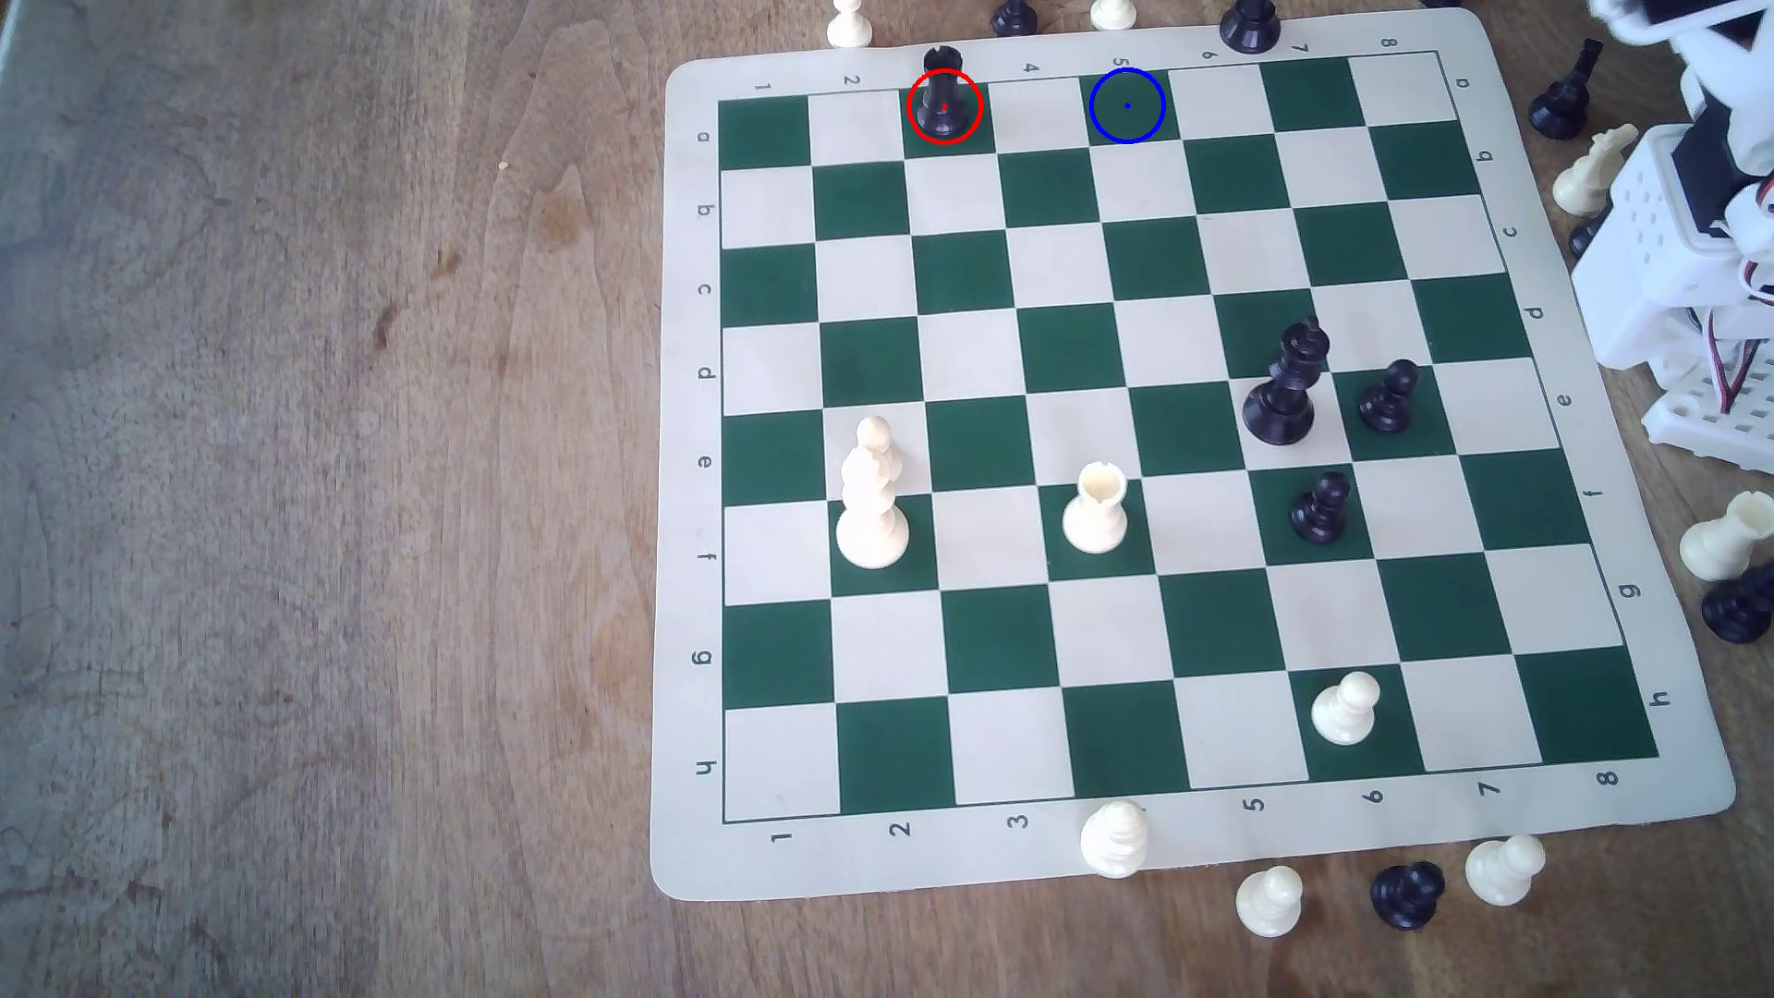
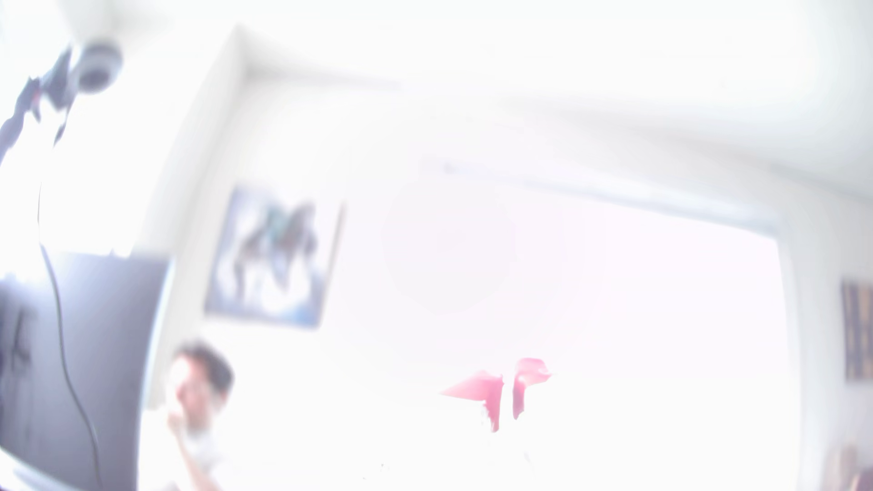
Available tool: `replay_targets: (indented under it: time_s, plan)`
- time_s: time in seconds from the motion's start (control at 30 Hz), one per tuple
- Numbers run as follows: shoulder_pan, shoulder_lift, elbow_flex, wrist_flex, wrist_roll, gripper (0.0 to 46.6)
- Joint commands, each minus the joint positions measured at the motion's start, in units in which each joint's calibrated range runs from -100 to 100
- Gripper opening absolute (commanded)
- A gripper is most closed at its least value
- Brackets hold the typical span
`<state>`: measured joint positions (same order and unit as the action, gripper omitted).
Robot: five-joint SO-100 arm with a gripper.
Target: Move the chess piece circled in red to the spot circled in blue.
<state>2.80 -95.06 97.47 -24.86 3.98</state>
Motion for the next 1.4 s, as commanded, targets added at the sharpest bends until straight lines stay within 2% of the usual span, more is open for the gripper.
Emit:
replay_targets:
  time_s: [0.0, 0.13, 0.23, 0.43, 0.53, 0.6, 0.77, 0.97, 1.17, 1.37]
  plan:
    - [2.1, 7.9, -16.2, 30.3, -1.8, 1.5]
    - [6.1, 20.4, -32.3, 48.3, -3.4, 3.4]
    - [7.5, 27.1, -37.4, 53.7, -3.5, 4.1]
    - [11.9, 48.9, -54.8, 61.8, -4.5, 2.6]
    - [12.6, 56.3, -62.0, 64.3, -4.8, 4.5]
    - [13.6, 66.3, -73.7, 68.2, -6.3, 8.0]
    - [15.1, 75.9, -84.9, 71.4, -7.1, 12.1]
    - [18.2, 82.8, -89.3, 71.7, -7.1, 12.7]
    - [20.5, 88.2, -83.5, 68.3, -7.2, 13.5]
    - [20.4, 91.2, -79.4, 64.1, -7.6, 15.1]
